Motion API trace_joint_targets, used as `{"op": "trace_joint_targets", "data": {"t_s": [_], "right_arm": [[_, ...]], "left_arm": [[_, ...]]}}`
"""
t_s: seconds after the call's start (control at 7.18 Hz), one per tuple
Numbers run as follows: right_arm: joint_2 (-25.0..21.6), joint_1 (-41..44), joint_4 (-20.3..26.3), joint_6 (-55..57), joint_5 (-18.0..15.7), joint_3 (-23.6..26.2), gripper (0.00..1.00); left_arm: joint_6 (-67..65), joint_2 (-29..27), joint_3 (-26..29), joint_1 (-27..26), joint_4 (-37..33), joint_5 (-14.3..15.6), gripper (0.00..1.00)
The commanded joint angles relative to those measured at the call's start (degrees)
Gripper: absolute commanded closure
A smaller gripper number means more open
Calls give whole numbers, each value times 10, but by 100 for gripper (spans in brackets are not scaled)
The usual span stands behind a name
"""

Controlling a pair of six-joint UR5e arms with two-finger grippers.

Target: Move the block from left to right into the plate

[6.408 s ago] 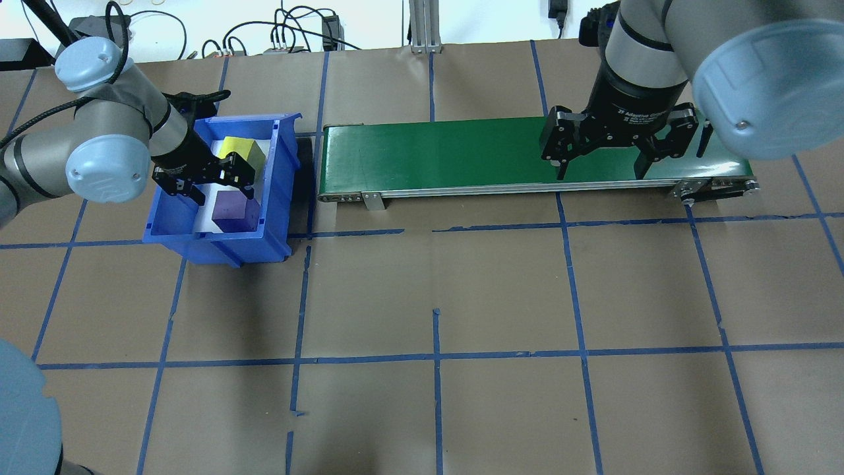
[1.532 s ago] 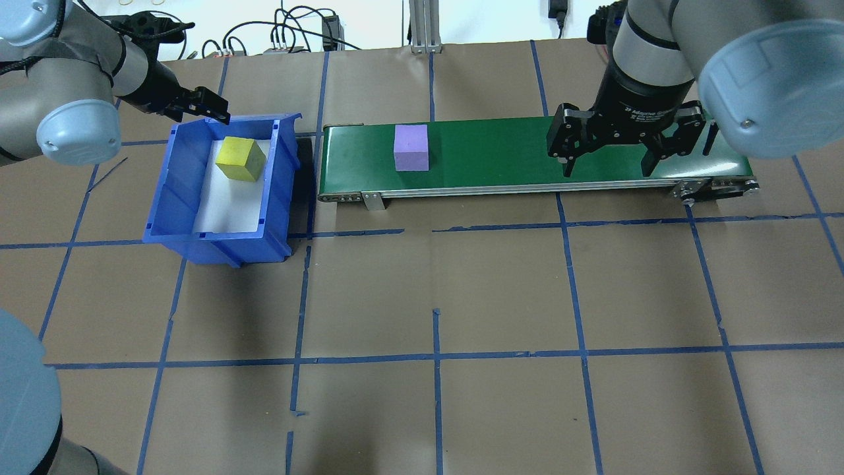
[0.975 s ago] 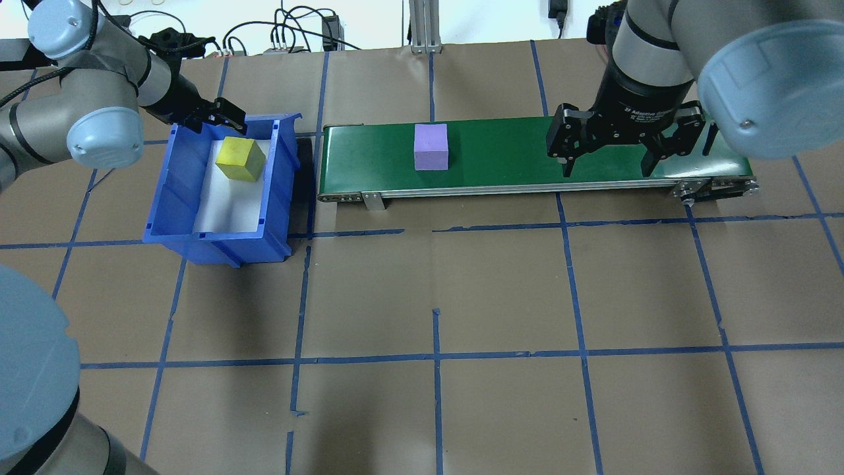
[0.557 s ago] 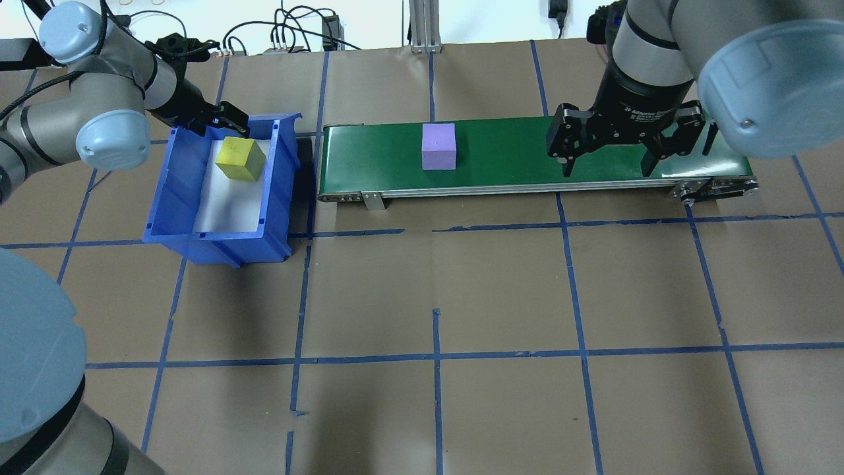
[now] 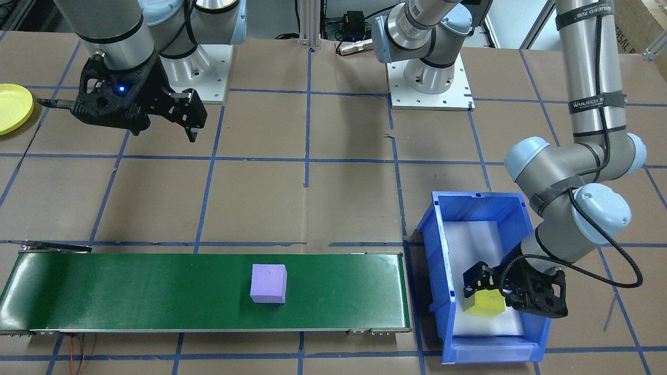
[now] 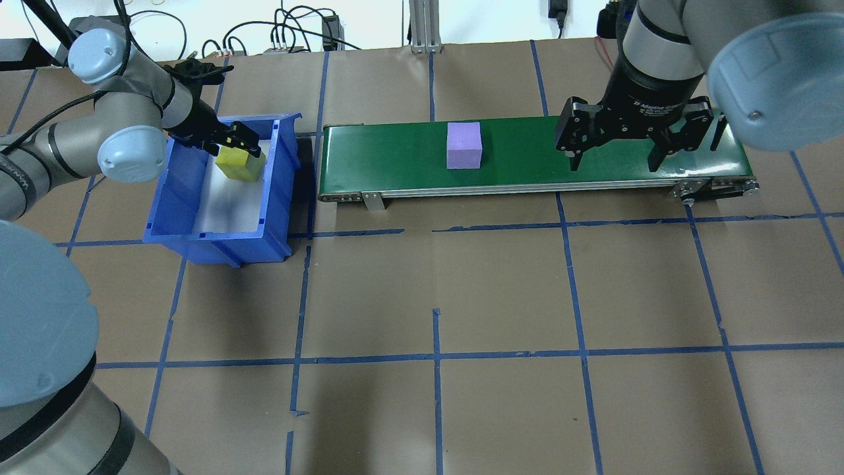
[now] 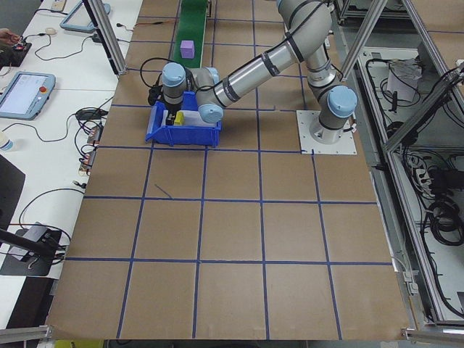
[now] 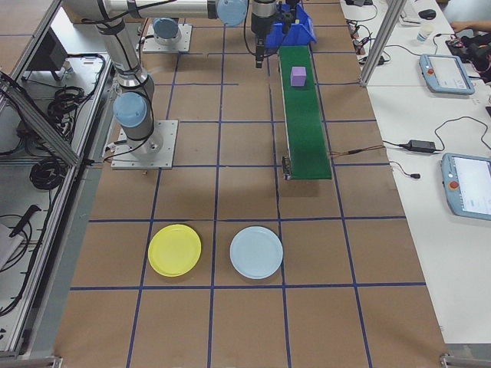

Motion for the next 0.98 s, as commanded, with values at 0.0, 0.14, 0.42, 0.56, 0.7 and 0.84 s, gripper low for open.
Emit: {"op": "trace_joint_targets", "data": {"t_s": [0.0, 0.14, 0.42, 0.56, 0.7, 0.84], "right_arm": [[25, -4, -48, 0, 4, 12, 0], [51, -4, -58, -1, -1, 39, 0], [78, -4, -122, 0, -2, 66, 0], [87, -4, -156, 1, 4, 67, 0], [93, -4, -160, -6, -3, 70, 0], [93, -4, -162, -6, -13, 74, 0]], "left_arm": [[0, 8, -2, 0, 7, 4, 55], [-1, 32, 6, 0, 7, 3, 67], [-24, 100, 7, -10, 3, 1, 69], [-26, 133, 7, -30, -1, 1, 69], [-28, 151, 8, -61, 0, 3, 69], [-62, 162, 8, -94, 0, 5, 69]]}}
